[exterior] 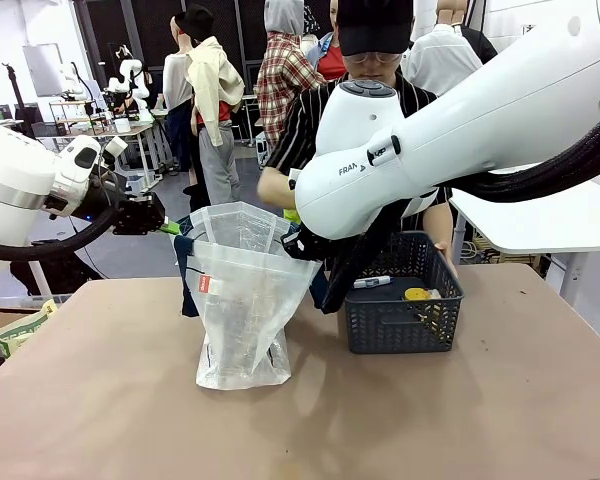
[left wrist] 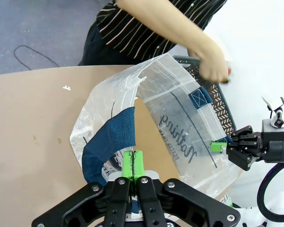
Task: Transfer purchased items from the store into the shopping bag.
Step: Move the Reusable shopping bag to the right side of the table.
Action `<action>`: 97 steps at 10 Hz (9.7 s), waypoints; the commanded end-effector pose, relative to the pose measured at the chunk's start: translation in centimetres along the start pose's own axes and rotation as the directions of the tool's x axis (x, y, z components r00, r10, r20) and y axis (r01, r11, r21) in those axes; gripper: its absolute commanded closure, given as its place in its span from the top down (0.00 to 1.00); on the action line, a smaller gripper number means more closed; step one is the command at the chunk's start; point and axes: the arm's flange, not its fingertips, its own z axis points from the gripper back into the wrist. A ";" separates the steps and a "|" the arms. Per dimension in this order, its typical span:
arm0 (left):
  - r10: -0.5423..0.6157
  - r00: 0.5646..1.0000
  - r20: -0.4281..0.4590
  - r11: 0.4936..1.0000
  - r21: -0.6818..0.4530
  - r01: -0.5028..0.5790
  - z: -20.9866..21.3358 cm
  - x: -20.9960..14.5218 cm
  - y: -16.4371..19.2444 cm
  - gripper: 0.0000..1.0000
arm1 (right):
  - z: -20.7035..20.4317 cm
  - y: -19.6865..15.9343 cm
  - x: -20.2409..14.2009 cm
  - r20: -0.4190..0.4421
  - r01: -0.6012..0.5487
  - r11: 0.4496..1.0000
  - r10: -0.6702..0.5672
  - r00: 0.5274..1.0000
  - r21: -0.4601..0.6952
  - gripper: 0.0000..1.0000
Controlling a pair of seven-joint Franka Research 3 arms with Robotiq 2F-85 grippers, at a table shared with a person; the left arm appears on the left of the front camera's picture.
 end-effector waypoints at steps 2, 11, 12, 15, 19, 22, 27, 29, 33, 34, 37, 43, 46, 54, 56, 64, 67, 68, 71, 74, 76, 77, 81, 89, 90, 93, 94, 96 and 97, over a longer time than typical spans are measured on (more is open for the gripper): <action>-0.002 1.000 0.004 1.000 0.001 0.002 0.2 0.1 0.0 0.00 | 0.1 -0.2 0.0 -0.001 0.003 1.000 -0.003 1.000 0.013 0.00; -0.002 1.000 0.004 1.000 0.001 0.002 0.2 0.1 0.0 0.00 | 0.1 -0.2 0.0 -0.001 0.003 1.000 -0.003 1.000 0.013 0.00; -0.002 1.000 0.004 1.000 0.001 0.002 0.2 0.1 0.0 0.00 | 0.1 -0.2 0.0 -0.001 0.003 1.000 -0.003 1.000 0.013 0.00; -0.002 1.000 0.004 1.000 0.001 0.002 0.2 0.1 0.0 0.00 | 0.1 -0.2 0.0 -0.001 0.003 1.000 -0.003 1.000 0.013 0.00; -0.002 1.000 0.004 1.000 0.001 0.002 0.2 0.1 0.0 0.00 | 0.1 -0.2 0.0 -0.001 0.003 1.000 -0.003 1.000 0.013 0.00; -0.002 1.000 0.004 1.000 0.001 0.002 0.2 0.1 0.0 0.00 | 0.1 -0.2 0.0 -0.001 0.003 1.000 -0.003 1.000 0.013 0.00; -0.002 1.000 0.004 1.000 0.001 0.002 0.2 0.1 0.0 0.00 | 0.1 -0.2 0.0 -0.001 0.003 1.000 -0.003 1.000 0.013 0.00; -0.002 1.000 0.004 1.000 0.001 0.002 0.2 0.1 0.0 0.00 | 0.1 -0.2 0.0 -0.001 0.003 1.000 -0.003 1.000 0.013 0.00; -0.002 1.000 0.004 1.000 0.001 0.002 0.2 0.1 0.0 0.00 | 0.1 -0.2 0.0 -0.001 0.003 1.000 -0.003 1.000 0.013 0.00; -0.002 1.000 0.004 1.000 0.001 0.002 0.2 0.1 0.0 0.00 | 0.1 -0.2 0.0 -0.001 0.003 1.000 -0.003 1.000 0.013 0.00; -0.002 1.000 0.004 1.000 0.001 0.002 0.2 0.1 0.0 0.00 | 0.1 -0.2 0.0 -0.001 0.003 1.000 -0.003 1.000 0.013 0.00; -0.002 1.000 0.004 1.000 0.001 0.002 0.2 0.1 0.0 0.00 | 0.1 -0.2 0.0 -0.001 0.003 1.000 -0.003 1.000 0.013 0.00; -0.002 1.000 0.004 1.000 0.001 0.002 0.2 0.1 0.0 0.00 | 0.1 -0.2 0.0 -0.001 0.003 1.000 -0.003 1.000 0.013 0.00; -0.002 1.000 0.004 1.000 0.001 0.002 0.2 0.1 0.0 0.00 | 0.1 -0.2 0.0 -0.001 0.003 1.000 -0.003 1.000 0.013 0.00; -0.002 1.000 0.004 1.000 0.001 0.002 0.2 0.1 0.0 0.00 | 0.1 -0.2 0.0 -0.001 0.003 1.000 -0.003 1.000 0.013 0.00; -0.002 1.000 0.004 1.000 0.001 0.002 0.2 0.1 0.0 0.00 | 0.1 -0.2 0.0 -0.001 0.003 1.000 -0.003 1.000 0.013 0.00; -0.002 1.000 0.004 1.000 0.001 0.002 0.2 0.1 0.0 0.00 | 0.1 -0.2 0.0 -0.001 0.003 1.000 -0.003 1.000 0.013 0.00; -0.002 1.000 0.004 1.000 0.001 0.002 0.2 0.1 0.0 0.00 | 0.1 -0.2 0.0 -0.001 0.003 1.000 -0.003 1.000 0.013 0.00; -0.002 1.000 0.004 1.000 0.001 0.002 0.2 0.1 0.0 0.00 | 0.1 -0.2 0.0 -0.001 0.003 1.000 -0.003 1.000 0.013 0.00; -0.002 1.000 0.004 1.000 0.001 0.002 0.2 0.1 0.0 0.00 | 0.1 -0.2 0.0 -0.001 0.003 1.000 -0.003 1.000 0.013 0.00; -0.002 1.000 0.004 1.000 0.001 0.002 0.2 0.1 0.0 0.00 | 0.1 -0.2 0.0 -0.001 0.003 1.000 -0.003 1.000 0.013 0.00; -0.002 1.000 0.004 1.000 0.001 0.002 0.2 0.1 0.0 0.00 | 0.1 -0.2 0.0 -0.001 0.003 1.000 -0.003 1.000 0.013 0.00; -0.002 1.000 0.004 1.000 0.001 0.002 0.2 0.1 0.0 0.00 | 0.1 -0.2 0.0 -0.001 0.003 1.000 -0.003 1.000 0.013 0.00; -0.002 1.000 0.004 1.000 0.001 0.002 0.2 0.1 0.0 0.00 | 0.1 -0.2 0.0 -0.001 0.003 1.000 -0.003 1.000 0.013 0.00; -0.002 1.000 0.004 1.000 0.001 0.002 0.2 0.1 0.0 0.00 | 0.1 -0.2 0.0 -0.001 0.003 1.000 -0.003 1.000 0.013 0.00; -0.002 1.000 0.004 1.000 0.001 0.002 0.2 0.1 0.0 0.00 | 0.1 -0.2 0.0 -0.001 0.003 1.000 -0.003 1.000 0.013 0.00; -0.002 1.000 0.004 1.000 0.001 0.002 0.2 0.1 0.0 0.00 | 0.1 -0.2 0.0 -0.001 0.003 1.000 -0.003 1.000 0.013 0.00; -0.002 1.000 0.004 1.000 0.001 0.002 0.2 0.1 0.0 0.00 | 0.1 -0.2 0.0 -0.001 0.003 1.000 -0.003 1.000 0.013 0.00; -0.002 1.000 0.004 1.000 0.001 0.002 0.2 0.1 0.0 0.00 | 0.1 -0.2 0.0 -0.001 0.003 1.000 -0.003 1.000 0.013 0.00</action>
